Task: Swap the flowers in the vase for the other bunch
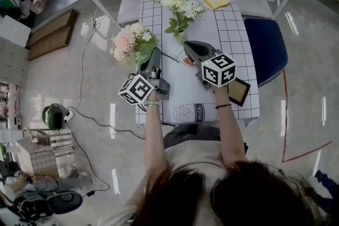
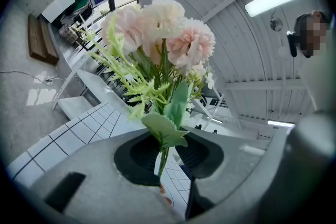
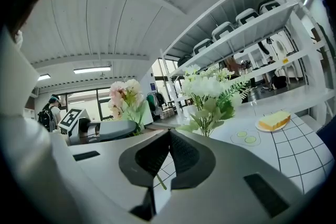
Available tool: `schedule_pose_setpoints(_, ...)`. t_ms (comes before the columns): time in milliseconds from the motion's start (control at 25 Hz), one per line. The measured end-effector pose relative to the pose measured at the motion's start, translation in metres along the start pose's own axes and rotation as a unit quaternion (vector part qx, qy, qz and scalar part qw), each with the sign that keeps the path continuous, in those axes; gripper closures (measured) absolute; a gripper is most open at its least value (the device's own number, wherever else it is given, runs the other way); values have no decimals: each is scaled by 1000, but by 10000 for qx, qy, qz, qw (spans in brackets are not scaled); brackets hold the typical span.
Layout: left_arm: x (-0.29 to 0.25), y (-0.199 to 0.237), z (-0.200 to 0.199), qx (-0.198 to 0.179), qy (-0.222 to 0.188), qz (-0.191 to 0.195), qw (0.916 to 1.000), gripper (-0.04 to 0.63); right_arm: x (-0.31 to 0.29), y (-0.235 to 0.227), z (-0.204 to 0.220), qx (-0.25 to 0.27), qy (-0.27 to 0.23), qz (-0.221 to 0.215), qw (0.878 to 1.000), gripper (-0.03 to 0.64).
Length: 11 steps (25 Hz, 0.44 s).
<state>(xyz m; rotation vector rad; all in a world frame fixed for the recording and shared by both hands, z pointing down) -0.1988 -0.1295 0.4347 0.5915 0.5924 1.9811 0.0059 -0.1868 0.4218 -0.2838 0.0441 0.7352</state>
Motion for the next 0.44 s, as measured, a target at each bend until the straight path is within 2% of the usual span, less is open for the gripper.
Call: schedule_pose_setpoints(440, -4, -9, 10, 51, -84, -41, 9999, 508, 8, -7, -1, 21, 45, 8, 10000, 607)
Point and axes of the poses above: the fingertips, and each gripper's own axes: x backward along the fingers, y to its left, z out of its underside, the point moved 8 cm from there along x, backward along the fingers, and after that the axes turned 8 degrees about z, right-handed, at the moved point
